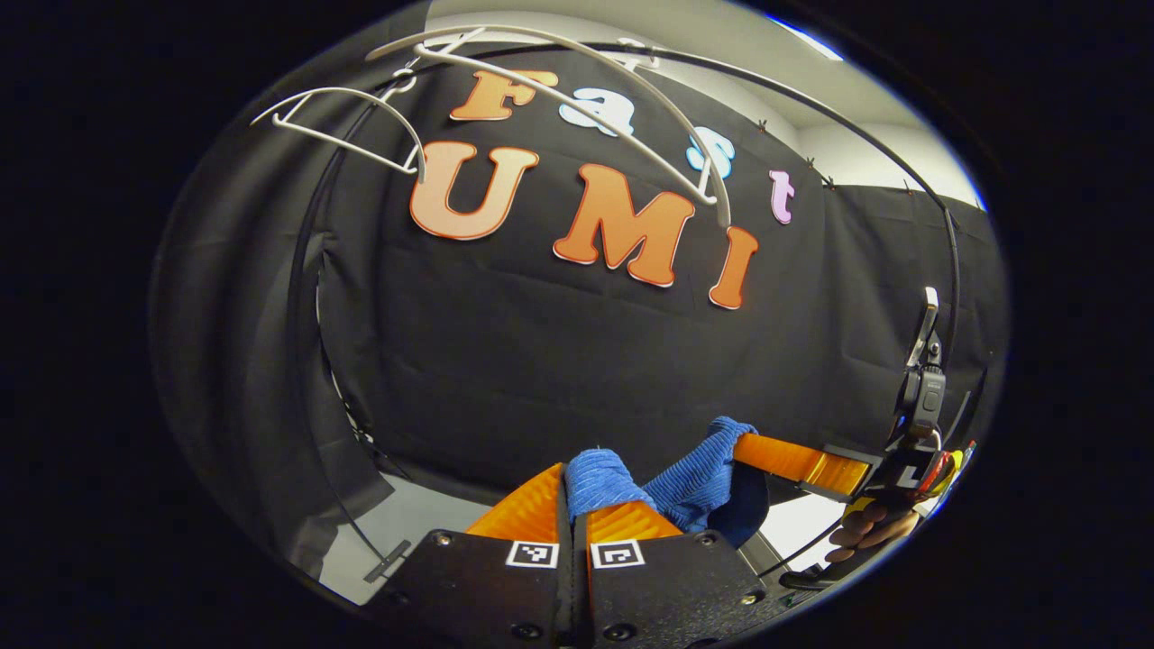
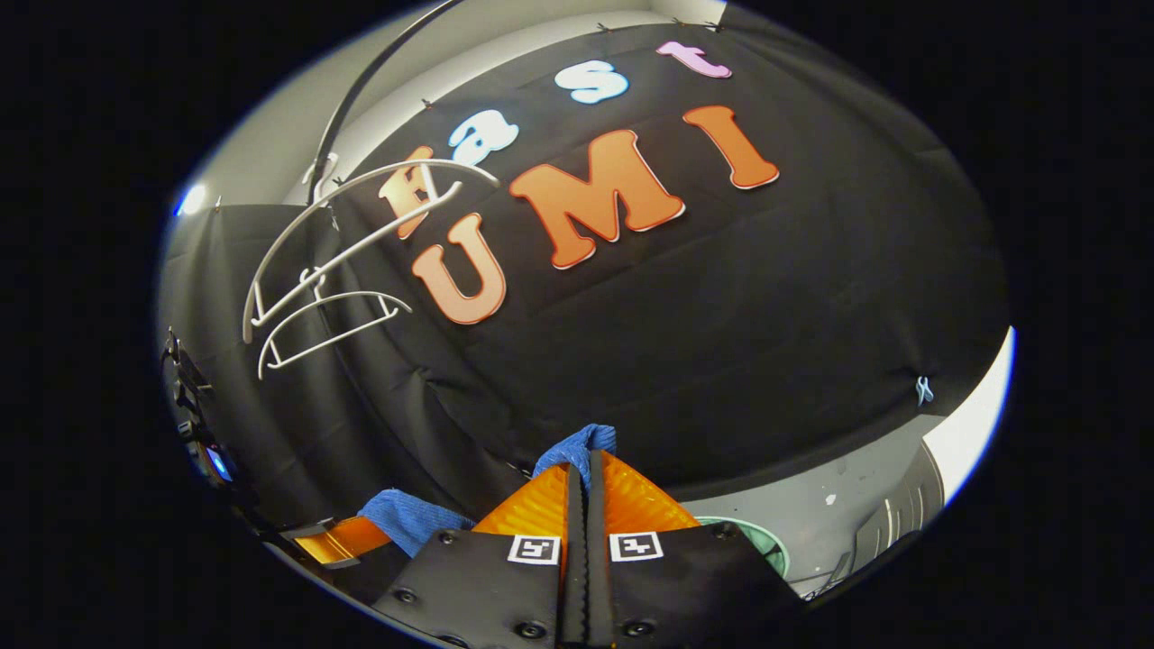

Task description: Grasp the clothes on the hanger with both hands and then place them into the laundry hamper below.

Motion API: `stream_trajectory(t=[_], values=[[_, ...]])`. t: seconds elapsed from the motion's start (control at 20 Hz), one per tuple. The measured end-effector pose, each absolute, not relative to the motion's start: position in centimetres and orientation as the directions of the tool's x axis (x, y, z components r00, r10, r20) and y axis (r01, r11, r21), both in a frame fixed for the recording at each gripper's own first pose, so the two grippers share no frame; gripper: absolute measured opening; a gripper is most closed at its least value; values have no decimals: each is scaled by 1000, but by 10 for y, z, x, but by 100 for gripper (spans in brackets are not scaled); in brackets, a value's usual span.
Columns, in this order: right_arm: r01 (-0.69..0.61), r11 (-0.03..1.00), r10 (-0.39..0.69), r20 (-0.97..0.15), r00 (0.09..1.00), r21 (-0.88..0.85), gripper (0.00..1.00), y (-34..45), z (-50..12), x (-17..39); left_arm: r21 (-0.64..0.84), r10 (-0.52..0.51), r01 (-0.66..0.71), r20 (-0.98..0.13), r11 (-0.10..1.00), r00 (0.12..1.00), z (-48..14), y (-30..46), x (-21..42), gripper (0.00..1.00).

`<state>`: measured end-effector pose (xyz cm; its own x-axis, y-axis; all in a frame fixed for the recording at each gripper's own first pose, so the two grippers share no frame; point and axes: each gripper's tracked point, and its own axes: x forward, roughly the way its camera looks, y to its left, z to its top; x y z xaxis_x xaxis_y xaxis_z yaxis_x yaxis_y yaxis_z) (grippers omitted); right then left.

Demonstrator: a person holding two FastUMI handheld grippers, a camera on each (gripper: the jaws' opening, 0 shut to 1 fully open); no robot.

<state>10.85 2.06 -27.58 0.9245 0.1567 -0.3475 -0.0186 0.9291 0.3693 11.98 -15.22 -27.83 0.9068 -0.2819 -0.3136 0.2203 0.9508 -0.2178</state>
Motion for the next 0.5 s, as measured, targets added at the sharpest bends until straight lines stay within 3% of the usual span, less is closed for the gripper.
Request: stream_trajectory(t=[0.5], values=[[157,928,44,-516,855,338,7,-22,-410,106,-234,-291,192,-529,953,797,-420,-162,126,0]])
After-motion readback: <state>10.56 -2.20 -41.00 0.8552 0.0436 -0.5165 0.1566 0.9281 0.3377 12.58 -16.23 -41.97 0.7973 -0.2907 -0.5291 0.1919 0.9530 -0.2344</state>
